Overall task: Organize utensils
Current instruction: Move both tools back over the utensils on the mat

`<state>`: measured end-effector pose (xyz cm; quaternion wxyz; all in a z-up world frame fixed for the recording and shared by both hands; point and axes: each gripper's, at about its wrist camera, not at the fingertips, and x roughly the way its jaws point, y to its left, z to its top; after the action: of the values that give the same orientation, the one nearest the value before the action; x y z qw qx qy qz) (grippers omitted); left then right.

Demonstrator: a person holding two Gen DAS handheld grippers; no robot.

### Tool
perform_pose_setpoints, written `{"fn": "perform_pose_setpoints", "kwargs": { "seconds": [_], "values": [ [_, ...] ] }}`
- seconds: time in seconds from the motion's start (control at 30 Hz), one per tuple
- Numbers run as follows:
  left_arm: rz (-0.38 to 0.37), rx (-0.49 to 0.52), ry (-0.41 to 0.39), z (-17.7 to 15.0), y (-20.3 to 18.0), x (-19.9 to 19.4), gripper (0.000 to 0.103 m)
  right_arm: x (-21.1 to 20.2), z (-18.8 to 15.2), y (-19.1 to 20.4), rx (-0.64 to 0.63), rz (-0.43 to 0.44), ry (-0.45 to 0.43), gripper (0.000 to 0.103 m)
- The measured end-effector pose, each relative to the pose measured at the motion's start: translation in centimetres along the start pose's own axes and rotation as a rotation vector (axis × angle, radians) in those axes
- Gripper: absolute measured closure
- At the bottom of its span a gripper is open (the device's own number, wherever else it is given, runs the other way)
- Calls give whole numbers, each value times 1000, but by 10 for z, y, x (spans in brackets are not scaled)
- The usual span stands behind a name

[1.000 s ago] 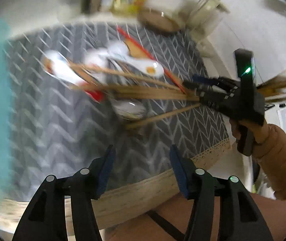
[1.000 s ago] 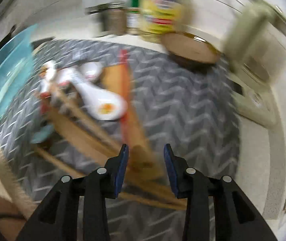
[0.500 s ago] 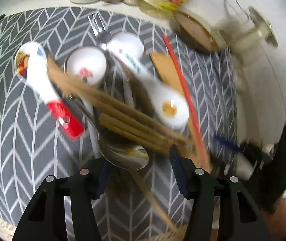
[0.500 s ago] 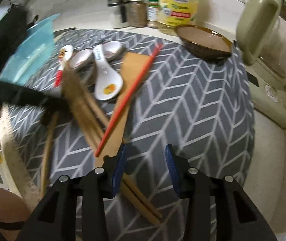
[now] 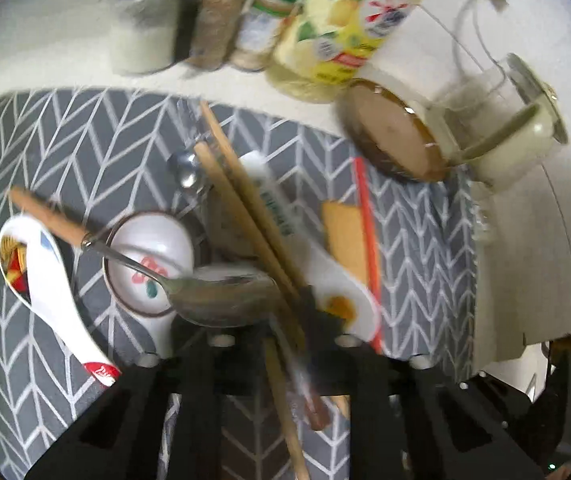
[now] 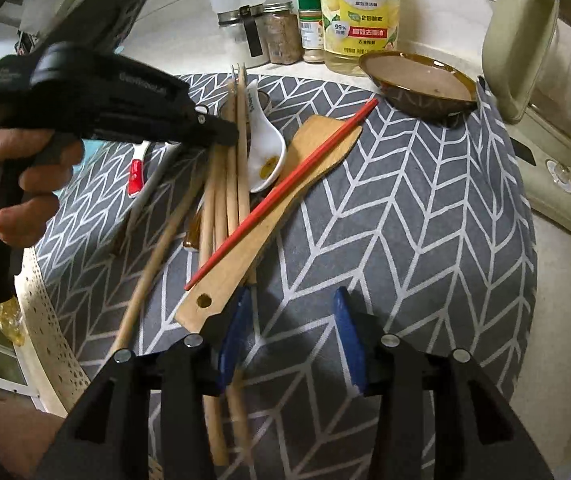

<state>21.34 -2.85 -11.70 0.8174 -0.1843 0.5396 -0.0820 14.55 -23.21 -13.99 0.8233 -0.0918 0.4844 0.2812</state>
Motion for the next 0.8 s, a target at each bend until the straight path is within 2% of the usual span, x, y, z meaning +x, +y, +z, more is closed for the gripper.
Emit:
{"fn": "perform_pose_setpoints", "kwargs": {
  "seconds": [0.1, 0.17, 0.3, 0.33, 0.37, 0.4, 0.5, 0.57, 0.67, 0.7, 0.8],
  "values": [
    [-1, 38, -6, 3, -10, -11, 90, -3, 2, -5, 21, 10, -15, 60],
    [2, 51, -11, 4, -10, -18, 95, -4, 3, -10, 41, 10, -22, 60],
    [25, 27, -33, 6, 1, -35, 92, -10, 8, -17, 76, -3, -50, 60],
    [27, 23, -18, 4, 3, -39, 75, -13, 9, -17, 80, 2, -64, 60],
    [30, 25, 4, -2, 3, -42, 50, -16, 10, -17, 77, 12, -74, 60],
    [38, 41, 24, -12, 2, -47, 43, -17, 9, -16, 71, 14, -73, 60],
    [42, 114, 88, -43, -8, -47, 41, -14, 4, -8, 28, 70, -21, 60],
    [58, 116, 112, -60, -10, -43, 41, -13, -5, 8, -65, 103, 25, 60],
    [14, 56, 158, -79, 1, -35, 41, -4, -19, 28, -170, 76, 64, 60],
    [5, 34, 173, -83, 5, -31, 42, -4, -20, 35, -189, 63, 41, 57],
    [-19, -7, 172, -89, 11, -29, 42, 2, -16, 54, -200, 100, 32, 54]
  ]
}}
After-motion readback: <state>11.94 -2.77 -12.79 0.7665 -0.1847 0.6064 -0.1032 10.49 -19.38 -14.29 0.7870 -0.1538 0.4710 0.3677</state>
